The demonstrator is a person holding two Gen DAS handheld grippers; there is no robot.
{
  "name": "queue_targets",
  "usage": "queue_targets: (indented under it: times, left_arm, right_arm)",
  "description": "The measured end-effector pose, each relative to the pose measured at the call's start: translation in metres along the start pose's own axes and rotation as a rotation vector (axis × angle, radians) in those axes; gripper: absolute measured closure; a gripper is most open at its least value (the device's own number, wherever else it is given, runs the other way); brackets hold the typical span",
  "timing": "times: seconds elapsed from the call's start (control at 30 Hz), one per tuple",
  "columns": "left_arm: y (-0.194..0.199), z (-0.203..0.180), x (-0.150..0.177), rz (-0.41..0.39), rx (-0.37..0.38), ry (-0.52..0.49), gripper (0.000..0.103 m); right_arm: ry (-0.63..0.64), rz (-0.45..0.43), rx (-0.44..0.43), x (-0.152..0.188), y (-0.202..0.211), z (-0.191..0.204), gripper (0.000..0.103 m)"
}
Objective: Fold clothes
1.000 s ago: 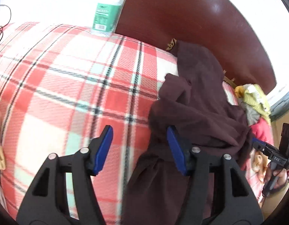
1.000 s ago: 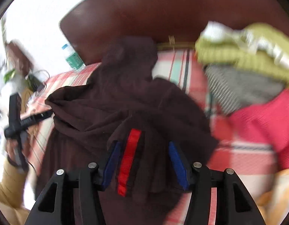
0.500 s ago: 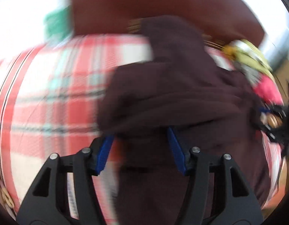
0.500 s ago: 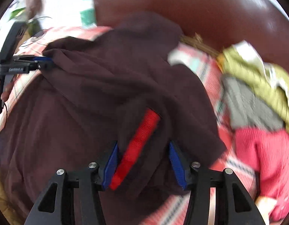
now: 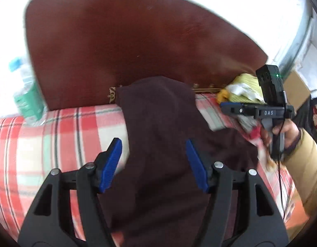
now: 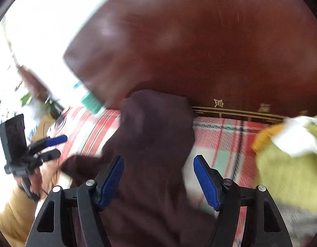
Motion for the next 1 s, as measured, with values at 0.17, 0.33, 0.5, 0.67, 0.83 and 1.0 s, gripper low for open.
queue_targets:
  times: [0.17,0.33,0.5,0.67,0.83,1.0]
  left_arm:
    - [-0.074,0.023,-0.017,0.121,-0.02,0.075,0.037]
    - [-0.121,0.037,-0.015,0.234,0.028,0.145,0.037]
    - [-0.123,0.034,-0.024,0.208,0.073,0.135,0.089]
    - [-0.081,0.019,-0.035,0.087,0.132,0.085,0.096]
    - [0.014,-0.022,-0.01,-0.049,0.287,-0.072,0.096]
    - [0.064,-0.059,0.062,-0.032,0.3,-0.232,0.096]
  right_arm:
    - [-0.124,0.008,-0.028,-0.021,-0.045,-0.028,0.031]
    - [-0.129,0.0,-0.118,-0.035,-0.072,-0.025,0.031]
    - [-0.039,0.013,-0.125,-0.042,-0.082,-0.011,0.092]
    - [0.093,-0.077,-0.112,-0.046,-0.041,0.016,0.095]
    - [0.376,-0.139,-0.141,-0.011,0.028,0.072,0.095]
    - [0.635,-0.099,-0.054,0.068,0.059,0.11,0.092]
Point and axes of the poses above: each gripper's, at about its wrist camera, not at the fingertips, and y roughly against the way its jaws point, z to its left, x to its underside, the point moved 7 cm from there along -y, roughly the way its jaws point, and after that the axes turned 2 degrees about -z, right-handed, at the moved point
